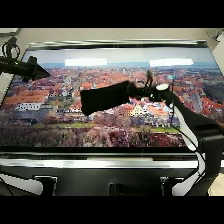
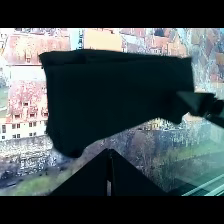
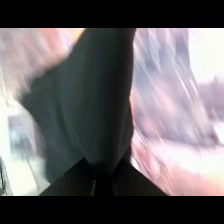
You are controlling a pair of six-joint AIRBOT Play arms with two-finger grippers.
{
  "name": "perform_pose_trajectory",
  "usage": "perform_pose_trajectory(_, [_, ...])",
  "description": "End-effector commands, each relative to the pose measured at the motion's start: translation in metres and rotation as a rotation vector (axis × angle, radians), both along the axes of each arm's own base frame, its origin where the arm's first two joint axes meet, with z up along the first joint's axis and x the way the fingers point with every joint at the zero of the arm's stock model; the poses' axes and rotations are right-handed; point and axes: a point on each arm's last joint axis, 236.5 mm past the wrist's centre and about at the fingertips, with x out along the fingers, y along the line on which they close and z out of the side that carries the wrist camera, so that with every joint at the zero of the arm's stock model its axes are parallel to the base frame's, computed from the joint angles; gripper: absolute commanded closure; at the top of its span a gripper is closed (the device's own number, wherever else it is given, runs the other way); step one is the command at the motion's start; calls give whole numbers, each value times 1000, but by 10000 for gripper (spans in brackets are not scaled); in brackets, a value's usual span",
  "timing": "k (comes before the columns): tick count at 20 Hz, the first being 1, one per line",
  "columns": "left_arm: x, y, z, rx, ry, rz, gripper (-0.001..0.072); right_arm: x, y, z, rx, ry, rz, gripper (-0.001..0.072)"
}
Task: Fold the clothes and pants, and hang the long-sleeved shirts on hangers.
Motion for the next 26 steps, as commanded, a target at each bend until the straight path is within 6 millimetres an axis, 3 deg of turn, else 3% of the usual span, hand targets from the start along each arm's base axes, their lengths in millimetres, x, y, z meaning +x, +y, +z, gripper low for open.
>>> perform_pose_trajectory(1, [-8, -3, -3, 0, 29, -26, 689, 59, -43, 74, -11, -117, -162, 680])
perform_pose_trajectory(3, [-14, -4, -4, 1, 48, -44, 689, 88, -92, 116, -64, -196, -263, 681])
perform_pose_trajectory(5, [-17, -7, -5, 1, 56, -54, 689, 104, -151, 146, -121, -243, -366, 681])
perform_pose_trajectory(9, [-17, -13, -5, 2, 56, -67, 689, 111, -282, 177, -195, -298, -571, 681])
perform_pose_trajectory(11, [-18, -16, -5, 2, 55, -74, 689, 100, -354, 175, -247, -287, -668, 681])
perform_pose_trajectory(13, [-18, -21, -5, 2, 55, -84, 689, 76, -426, 162, -328, -241, -746, 680])
perform_pose_trajectory(17, [-20, -34, -4, 2, 53, -110, 689, 12, -530, 134, -453, -113, -825, 679])
perform_pose_trajectory(19, [-22, -42, -5, 0, 59, -121, 689, -28, -562, 115, -470, -6, -836, 679])
perform_pose_trajectory(21, [-23, -51, -5, -1, 61, -133, 689, -65, -574, 98, -451, 108, -812, 679])
perform_pose_trajectory(26, [-24, -67, -4, -2, 50, -157, 689, -156, -562, 52, -496, 482, -669, 679])
